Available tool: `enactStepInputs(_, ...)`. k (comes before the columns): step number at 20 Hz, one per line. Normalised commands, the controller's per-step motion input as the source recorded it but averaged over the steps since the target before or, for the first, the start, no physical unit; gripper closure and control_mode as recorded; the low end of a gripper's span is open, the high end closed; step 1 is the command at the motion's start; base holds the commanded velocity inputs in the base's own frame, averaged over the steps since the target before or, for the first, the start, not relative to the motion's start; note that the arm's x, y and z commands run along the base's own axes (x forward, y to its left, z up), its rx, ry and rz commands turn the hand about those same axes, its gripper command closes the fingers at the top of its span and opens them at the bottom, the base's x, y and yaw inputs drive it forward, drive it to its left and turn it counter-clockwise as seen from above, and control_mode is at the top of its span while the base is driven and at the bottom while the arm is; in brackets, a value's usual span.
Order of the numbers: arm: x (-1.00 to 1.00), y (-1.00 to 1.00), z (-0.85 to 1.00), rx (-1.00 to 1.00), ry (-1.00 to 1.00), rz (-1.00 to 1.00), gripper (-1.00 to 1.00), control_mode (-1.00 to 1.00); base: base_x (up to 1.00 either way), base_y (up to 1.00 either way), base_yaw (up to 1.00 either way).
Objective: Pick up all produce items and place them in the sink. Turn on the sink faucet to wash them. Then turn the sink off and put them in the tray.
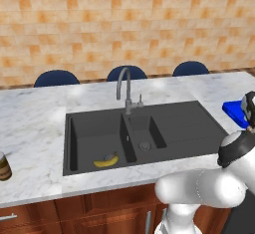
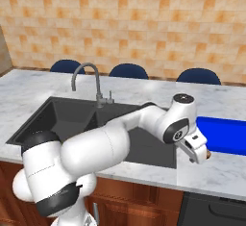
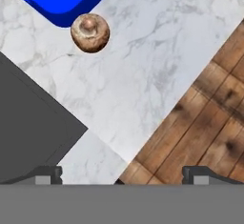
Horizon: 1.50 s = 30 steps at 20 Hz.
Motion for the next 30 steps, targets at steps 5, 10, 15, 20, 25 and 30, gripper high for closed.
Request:
enactStepInputs(5, 0.41, -0.25, -0.18, 0.05, 0.04, 0.00, -1.00, -1.00, 0.00, 0.00, 0.00)
enactStepInputs(10, 0.34, -0.33, -0.25, 0.04, 0.03, 0.00, -1.00, -1.00, 0.00, 0.00, 0.00)
enactStepInputs(15, 0.35, -0.32, -0.25, 0.04, 0.00, 0.00, -1.00, -1.00, 0.00, 0.00, 0.00)
enactStepInputs(20, 0.32, -0.35, -0.24, 0.04, 0.00, 0.00, -1.00, -1.00, 0.00, 0.00, 0.00)
enactStepInputs(25, 0.27, -0.39, -0.18, 0.04, 0.00, 0.00, -1.00, -1.00, 0.00, 0.00, 0.00)
enactStepInputs(30, 0.25, -0.36, -0.03, 0.05, 0.00, 0.00, -1.00, -1.00, 0.00, 0.00, 0.00)
